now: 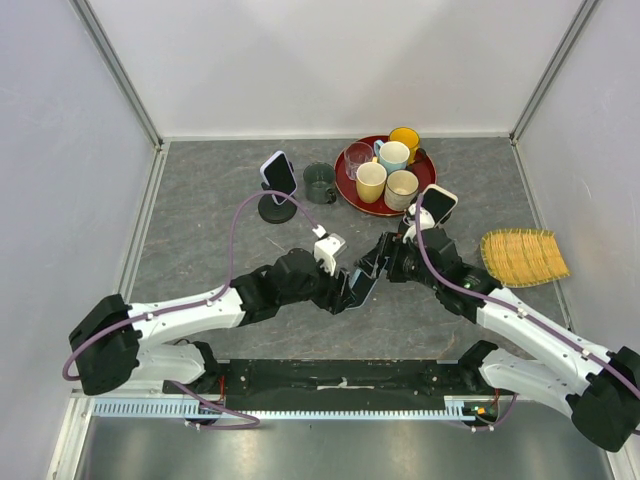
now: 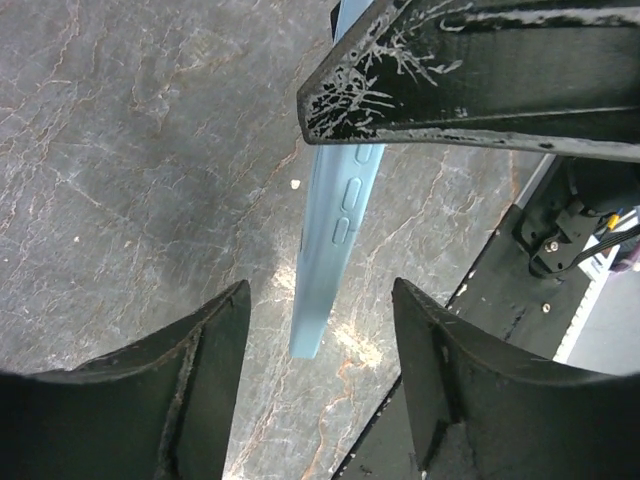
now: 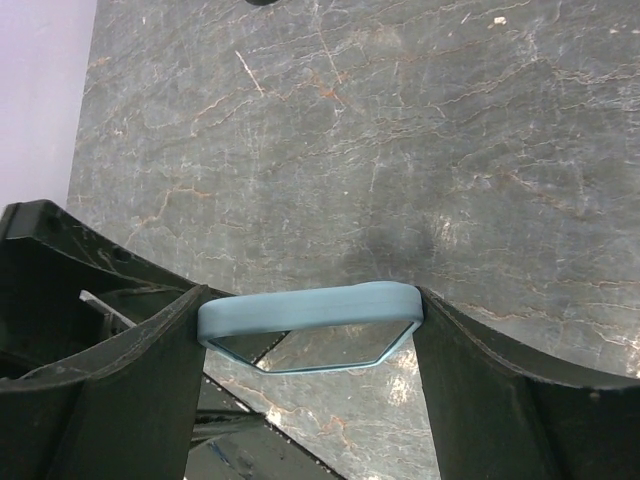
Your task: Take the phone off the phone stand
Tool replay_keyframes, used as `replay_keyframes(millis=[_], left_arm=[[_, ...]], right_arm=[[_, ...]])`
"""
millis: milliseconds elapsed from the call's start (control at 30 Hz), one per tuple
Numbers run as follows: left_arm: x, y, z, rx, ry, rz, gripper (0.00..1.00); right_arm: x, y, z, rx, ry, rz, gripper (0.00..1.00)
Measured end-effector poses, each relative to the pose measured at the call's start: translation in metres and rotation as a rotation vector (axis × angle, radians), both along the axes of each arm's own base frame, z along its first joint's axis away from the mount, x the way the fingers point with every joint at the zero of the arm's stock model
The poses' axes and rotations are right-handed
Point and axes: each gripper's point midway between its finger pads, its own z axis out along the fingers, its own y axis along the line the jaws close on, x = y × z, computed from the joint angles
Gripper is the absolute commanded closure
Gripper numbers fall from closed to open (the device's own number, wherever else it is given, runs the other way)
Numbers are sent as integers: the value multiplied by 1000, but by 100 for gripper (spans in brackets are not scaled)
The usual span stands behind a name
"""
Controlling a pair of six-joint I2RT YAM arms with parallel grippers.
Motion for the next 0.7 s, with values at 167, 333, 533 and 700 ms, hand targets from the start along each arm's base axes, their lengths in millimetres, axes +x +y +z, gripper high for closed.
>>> replay_keyframes(millis=[167,333,533,700], left_arm=[[1,-3,-10,29,8,-4,46],[0,-5,-13,42,7,-9,51],[-1,-8,-19,60,5,-23,73],[-4,-11,-20,65,-9,-43,98]], right_arm=[[-3,4,-3,12,9,14,100],[-5,6,-4,17,13,22,100],[-6,11,-5,40,20,35,100],[-6,10,-7,39,27,31,91]])
